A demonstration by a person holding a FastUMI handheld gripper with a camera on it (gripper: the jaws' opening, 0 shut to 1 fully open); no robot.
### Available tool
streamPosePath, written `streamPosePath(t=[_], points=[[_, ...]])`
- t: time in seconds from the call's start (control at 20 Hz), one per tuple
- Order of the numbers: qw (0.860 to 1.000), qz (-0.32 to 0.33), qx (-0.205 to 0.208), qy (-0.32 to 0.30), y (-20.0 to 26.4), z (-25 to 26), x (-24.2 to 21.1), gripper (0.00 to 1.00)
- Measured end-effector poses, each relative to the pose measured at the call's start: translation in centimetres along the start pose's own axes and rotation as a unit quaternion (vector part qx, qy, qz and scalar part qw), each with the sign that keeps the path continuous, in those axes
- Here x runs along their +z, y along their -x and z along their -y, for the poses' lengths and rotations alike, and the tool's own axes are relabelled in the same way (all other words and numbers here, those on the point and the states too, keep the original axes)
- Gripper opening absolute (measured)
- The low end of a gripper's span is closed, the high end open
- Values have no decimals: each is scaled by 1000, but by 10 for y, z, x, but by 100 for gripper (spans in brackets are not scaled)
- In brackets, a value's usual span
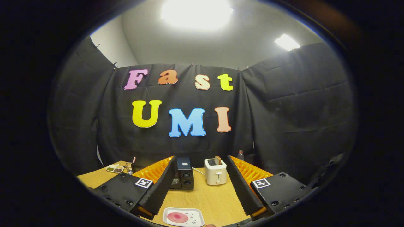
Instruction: Open the toaster oven, put the food inside, and close the toaster oven door.
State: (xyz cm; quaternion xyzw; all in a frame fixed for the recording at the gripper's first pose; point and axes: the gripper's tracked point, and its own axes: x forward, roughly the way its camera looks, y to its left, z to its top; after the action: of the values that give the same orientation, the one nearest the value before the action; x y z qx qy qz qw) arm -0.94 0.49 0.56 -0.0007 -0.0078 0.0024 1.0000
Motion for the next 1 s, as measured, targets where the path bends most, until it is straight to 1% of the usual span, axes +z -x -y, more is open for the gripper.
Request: streamPosePath(t=[0.25, 0.5, 0.7, 1.0], points=[[1000, 0, 6, 0, 2, -4, 0, 98], [1000, -1, 13, -1, -5, -14, 3, 98], [1000, 2, 24, -2, -25, -31, 9, 98], [998, -8, 53, -14, -69, -69, 1, 99]])
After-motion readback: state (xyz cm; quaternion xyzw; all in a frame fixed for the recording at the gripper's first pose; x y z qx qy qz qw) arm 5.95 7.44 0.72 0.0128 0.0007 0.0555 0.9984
